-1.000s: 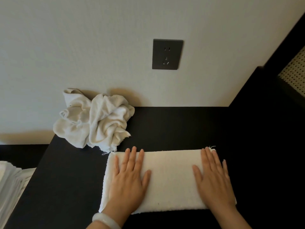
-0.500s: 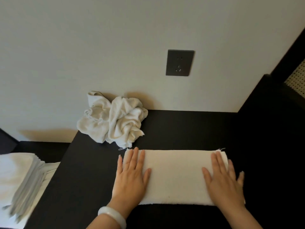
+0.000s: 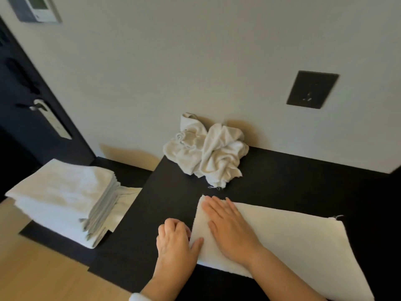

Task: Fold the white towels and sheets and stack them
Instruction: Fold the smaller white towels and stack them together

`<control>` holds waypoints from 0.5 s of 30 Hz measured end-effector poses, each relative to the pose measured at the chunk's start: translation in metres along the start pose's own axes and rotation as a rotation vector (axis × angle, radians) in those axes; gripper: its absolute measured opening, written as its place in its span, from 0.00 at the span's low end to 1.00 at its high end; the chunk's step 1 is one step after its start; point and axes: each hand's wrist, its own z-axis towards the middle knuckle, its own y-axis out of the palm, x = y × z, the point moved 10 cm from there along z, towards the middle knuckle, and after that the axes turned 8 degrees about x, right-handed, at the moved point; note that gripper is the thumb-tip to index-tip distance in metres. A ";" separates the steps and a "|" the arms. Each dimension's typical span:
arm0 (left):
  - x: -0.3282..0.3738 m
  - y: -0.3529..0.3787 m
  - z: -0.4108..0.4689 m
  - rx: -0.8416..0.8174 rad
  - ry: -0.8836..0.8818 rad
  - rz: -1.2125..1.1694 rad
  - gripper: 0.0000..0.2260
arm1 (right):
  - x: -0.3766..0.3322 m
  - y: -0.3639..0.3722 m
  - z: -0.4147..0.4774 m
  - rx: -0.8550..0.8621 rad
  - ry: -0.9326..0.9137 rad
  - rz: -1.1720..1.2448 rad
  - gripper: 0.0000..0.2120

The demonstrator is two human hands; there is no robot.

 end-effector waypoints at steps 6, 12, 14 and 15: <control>-0.014 0.001 -0.015 -0.151 -0.106 -0.287 0.05 | 0.005 0.012 -0.001 -0.049 0.009 -0.099 0.29; -0.019 0.003 -0.021 -0.260 -0.095 -0.178 0.06 | 0.005 0.009 -0.001 -0.046 0.024 -0.118 0.31; -0.028 0.002 -0.022 -0.256 -0.085 -0.151 0.05 | 0.006 0.009 0.000 -0.040 0.027 -0.121 0.31; -0.032 0.001 -0.024 -0.243 -0.066 -0.132 0.05 | 0.007 0.010 0.001 -0.041 0.030 -0.121 0.31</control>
